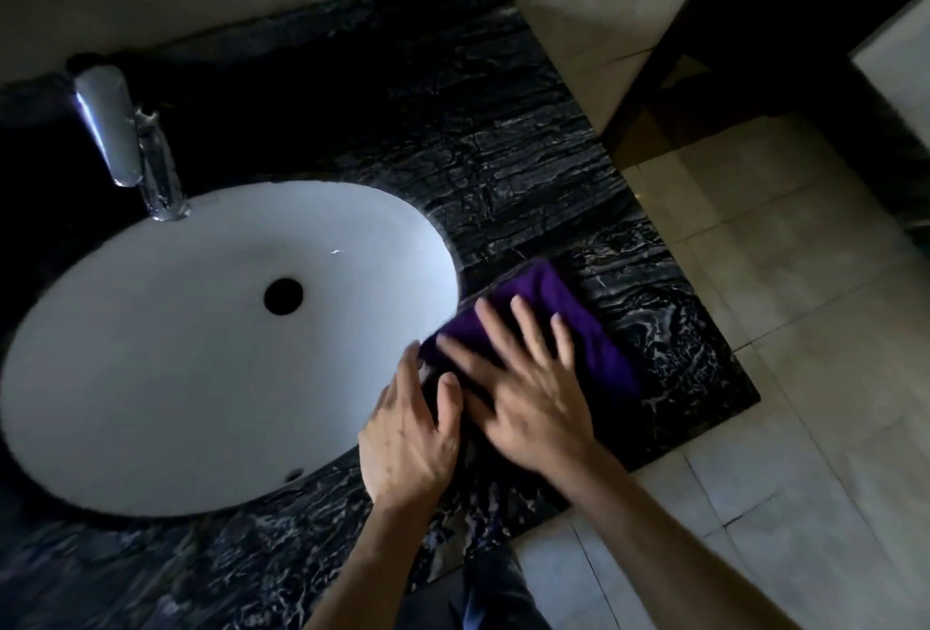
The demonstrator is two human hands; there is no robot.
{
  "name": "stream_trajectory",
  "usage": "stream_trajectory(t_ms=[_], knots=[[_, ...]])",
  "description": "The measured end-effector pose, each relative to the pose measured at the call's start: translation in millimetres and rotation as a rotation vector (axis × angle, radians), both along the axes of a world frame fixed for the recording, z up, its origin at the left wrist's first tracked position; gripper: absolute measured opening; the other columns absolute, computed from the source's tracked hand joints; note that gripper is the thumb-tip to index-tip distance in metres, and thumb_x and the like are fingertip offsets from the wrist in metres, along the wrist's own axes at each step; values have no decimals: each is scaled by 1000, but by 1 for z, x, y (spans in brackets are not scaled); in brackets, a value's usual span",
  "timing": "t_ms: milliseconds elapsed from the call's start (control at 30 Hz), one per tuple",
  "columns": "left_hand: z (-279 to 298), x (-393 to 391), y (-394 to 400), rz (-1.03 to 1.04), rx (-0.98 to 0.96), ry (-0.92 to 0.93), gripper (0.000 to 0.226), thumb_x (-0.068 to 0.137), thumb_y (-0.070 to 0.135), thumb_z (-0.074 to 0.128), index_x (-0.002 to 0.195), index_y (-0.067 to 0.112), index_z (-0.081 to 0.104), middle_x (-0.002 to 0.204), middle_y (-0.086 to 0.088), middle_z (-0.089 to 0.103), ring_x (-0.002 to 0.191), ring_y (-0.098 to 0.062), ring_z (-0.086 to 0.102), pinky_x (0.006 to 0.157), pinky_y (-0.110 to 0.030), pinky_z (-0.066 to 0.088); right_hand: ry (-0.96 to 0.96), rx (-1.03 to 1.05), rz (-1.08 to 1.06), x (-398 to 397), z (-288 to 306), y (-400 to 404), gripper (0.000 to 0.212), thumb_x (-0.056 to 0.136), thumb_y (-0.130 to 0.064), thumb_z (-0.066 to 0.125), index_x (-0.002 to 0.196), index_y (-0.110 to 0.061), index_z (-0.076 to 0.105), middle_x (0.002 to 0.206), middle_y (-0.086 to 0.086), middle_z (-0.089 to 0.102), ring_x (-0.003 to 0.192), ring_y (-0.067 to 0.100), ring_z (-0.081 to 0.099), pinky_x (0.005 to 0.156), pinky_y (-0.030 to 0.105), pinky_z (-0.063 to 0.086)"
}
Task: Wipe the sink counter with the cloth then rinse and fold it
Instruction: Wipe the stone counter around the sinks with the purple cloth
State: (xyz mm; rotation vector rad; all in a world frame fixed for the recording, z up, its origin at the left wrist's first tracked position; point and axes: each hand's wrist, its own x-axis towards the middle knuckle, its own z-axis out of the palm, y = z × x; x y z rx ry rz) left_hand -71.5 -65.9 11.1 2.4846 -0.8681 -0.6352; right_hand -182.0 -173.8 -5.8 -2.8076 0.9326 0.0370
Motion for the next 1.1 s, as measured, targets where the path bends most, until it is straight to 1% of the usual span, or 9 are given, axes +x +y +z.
stream_trajectory(t_ms=[100, 233, 300, 400, 467, 567, 733, 933, 1100], knots=[[-2, 2, -4, -51, 52, 1, 74, 90, 69, 10, 149, 30, 32, 137, 2, 63, 120, -26, 61, 89, -42, 51, 30, -40, -152, 40, -4, -66, 58, 97, -65, 35, 153, -59, 19, 172, -3, 12, 156, 34, 13, 121, 64, 12], [-1, 4, -12, -81, 107, -3, 65, 97, 62, 10, 144, 27, 38, 133, 1, 62, 119, -25, 58, 89, -42, 51, 69, -76, -227, 75, -4, -109, 59, 97, -61, 34, 154, -54, 22, 170, -1, 20, 155, 36, 18, 119, 65, 16], [-1, 5, -23, -19, 79, 50, 62, 98, 57, 12, 142, 25, 41, 132, -2, 63, 119, -28, 58, 91, -44, 49, 54, -93, -226, 68, -4, -94, 58, 98, -58, 36, 155, -51, 26, 169, -2, 22, 154, 36, 21, 120, 63, 17], [-3, 11, -49, 24, -11, 166, 58, 97, 56, 17, 136, 23, 45, 133, -6, 61, 122, -32, 55, 95, -46, 45, 31, -65, -175, 25, 0, -28, 55, 102, -59, 35, 155, -47, 29, 170, -3, 20, 155, 33, 20, 120, 60, 20], [-4, 13, -62, 13, -60, 177, 53, 99, 56, 18, 130, 24, 47, 129, -7, 60, 119, -32, 55, 94, -47, 46, 22, -19, -173, -15, 1, 27, 54, 101, -59, 36, 153, -45, 35, 169, -3, 22, 156, 31, 21, 119, 60, 25], [-8, 14, -66, -17, -25, 149, 52, 100, 56, 21, 135, 27, 46, 136, -4, 56, 123, -28, 52, 96, -45, 46, 82, 12, -201, -43, 4, 62, 56, 98, -59, 43, 152, -48, 34, 168, -4, 23, 154, 31, 25, 117, 60, 28], [-10, 13, -65, -43, 3, 117, 61, 97, 62, 16, 140, 29, 43, 141, 1, 54, 126, -24, 52, 96, -43, 47, 81, -30, -184, -4, 3, -14, 58, 99, -65, 36, 155, -54, 22, 170, -3, 18, 155, 31, 21, 119, 61, 21], [-7, 9, -71, -20, 66, 81, 56, 100, 59, 19, 140, 28, 44, 138, 1, 54, 122, -24, 53, 91, -43, 49, 20, -63, -277, 66, -4, -140, 58, 96, -59, 38, 153, -54, 27, 170, -4, 21, 155, 32, 19, 121, 61, 17], [-7, 10, -100, 67, 36, 114, 54, 99, 57, 23, 131, 20, 47, 132, -10, 53, 118, -32, 52, 90, -47, 45, -24, -70, -240, 44, -3, -128, 59, 98, -54, 42, 155, -46, 31, 168, -4, 25, 155, 32, 22, 122, 59, 16]])
